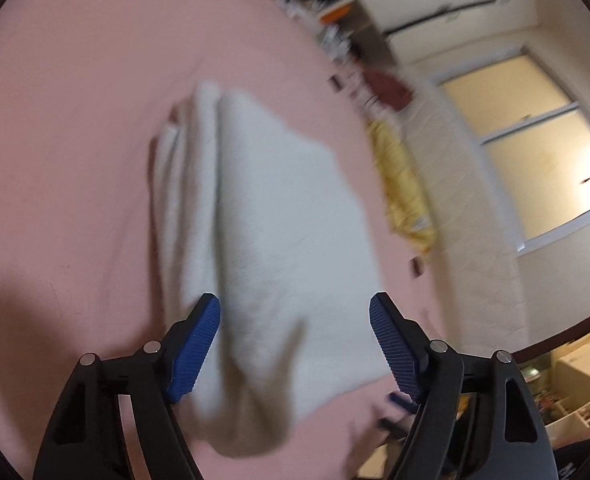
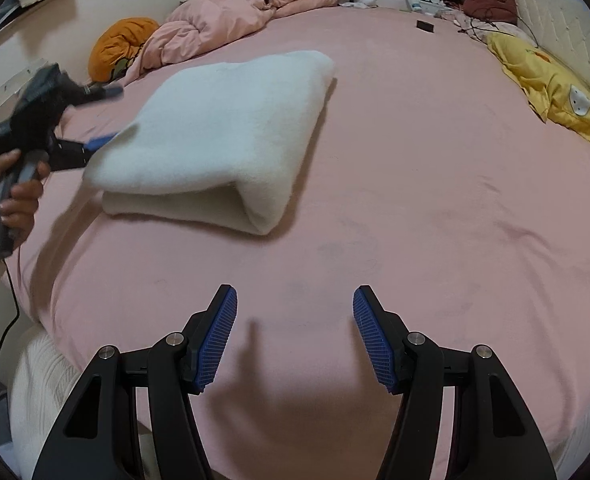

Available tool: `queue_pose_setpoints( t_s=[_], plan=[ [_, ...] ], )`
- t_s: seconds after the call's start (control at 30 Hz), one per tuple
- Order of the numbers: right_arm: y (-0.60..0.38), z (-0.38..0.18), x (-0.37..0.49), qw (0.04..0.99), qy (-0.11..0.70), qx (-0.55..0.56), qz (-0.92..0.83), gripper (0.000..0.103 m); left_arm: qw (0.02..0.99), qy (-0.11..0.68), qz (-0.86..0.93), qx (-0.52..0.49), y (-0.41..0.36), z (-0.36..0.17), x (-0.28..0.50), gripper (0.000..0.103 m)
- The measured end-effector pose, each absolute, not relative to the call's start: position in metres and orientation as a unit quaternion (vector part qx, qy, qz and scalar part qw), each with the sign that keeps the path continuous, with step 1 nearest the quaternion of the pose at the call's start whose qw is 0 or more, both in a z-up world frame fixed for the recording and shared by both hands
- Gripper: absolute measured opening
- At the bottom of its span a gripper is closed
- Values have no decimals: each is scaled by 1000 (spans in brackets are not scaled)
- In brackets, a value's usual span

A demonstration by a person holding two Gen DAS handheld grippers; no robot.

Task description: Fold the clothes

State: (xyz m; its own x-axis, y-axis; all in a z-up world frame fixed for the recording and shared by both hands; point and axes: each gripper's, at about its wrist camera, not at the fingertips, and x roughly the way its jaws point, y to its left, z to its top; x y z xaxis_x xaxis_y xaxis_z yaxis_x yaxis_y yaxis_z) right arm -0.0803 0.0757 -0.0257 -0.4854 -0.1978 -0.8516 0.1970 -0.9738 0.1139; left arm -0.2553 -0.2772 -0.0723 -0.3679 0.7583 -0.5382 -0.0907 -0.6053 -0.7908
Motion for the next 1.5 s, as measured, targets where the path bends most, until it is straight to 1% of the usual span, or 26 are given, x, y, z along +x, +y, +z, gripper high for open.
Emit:
queue_pose_setpoints(
  t_s=[0.07,0.2,0.27,0.3,0.37,0.4,0.5,0.67,0.77,0.87,0.9,1.0,1.07,1.2,1.27,1.3,1.37,1.4,1.43,1.5],
  plan=[
    [79,-28,-83,111,-8,498,-860,61,286,-343,745,-495,-271,-78,-260,77],
    [80,-34,-87,110,-15,507,-855,61,328,-378,729,-466,-266,-72,-264,76],
    [81,-36,-88,111,-18,512,-852,61,330,-370,733,-467,-261,-72,-269,73],
    [81,-37,-89,111,-18,513,-851,61,329,-365,731,-473,-258,-75,-273,69],
    [81,-39,-89,111,-18,516,-849,61,302,-352,732,-499,-254,-88,-281,50],
    [81,-40,-89,111,-19,518,-848,61,288,-360,728,-508,-256,-96,-285,27],
    [80,-41,-88,113,-21,519,-847,61,304,-395,716,-489,-263,-100,-286,21],
    [81,-40,-89,113,-18,517,-848,61,316,-420,729,-439,-272,-80,-273,17],
    [82,-41,-89,111,-21,519,-847,61,318,-424,740,-414,-286,-69,-266,17],
    [82,-42,-88,111,-21,522,-845,61,277,-420,740,-447,-293,-93,-270,16],
    [81,-43,-88,112,-21,524,-844,61,270,-430,737,-446,-297,-100,-269,16],
    [82,-41,-87,114,-19,521,-846,61,285,-470,740,-387,-306,-96,-252,16],
    [82,-40,-87,114,-19,521,-846,61,285,-486,737,-375,-308,-101,-249,16],
    [79,-42,-89,116,-19,523,-844,61,254,-487,723,-419,-302,-122,-261,15],
    [76,-39,-89,114,-9,513,-851,61,255,-488,726,-411,-304,-112,-259,15],
    [74,-36,-89,112,0,504,-856,61,254,-487,731,-406,-305,-104,-257,17],
    [67,-34,-94,114,18,484,-867,61,256,-481,737,-400,-307,-86,-252,37],
    [63,-34,-97,117,27,473,-873,62,256,-471,743,-400,-305,-77,-250,59],
    [58,-33,-101,120,37,463,-878,64,253,-458,750,-405,-304,-73,-247,69],
    [47,-39,-111,121,54,455,-881,65,246,-434,752,-430,-309,-71,-236,69]
  ],
)
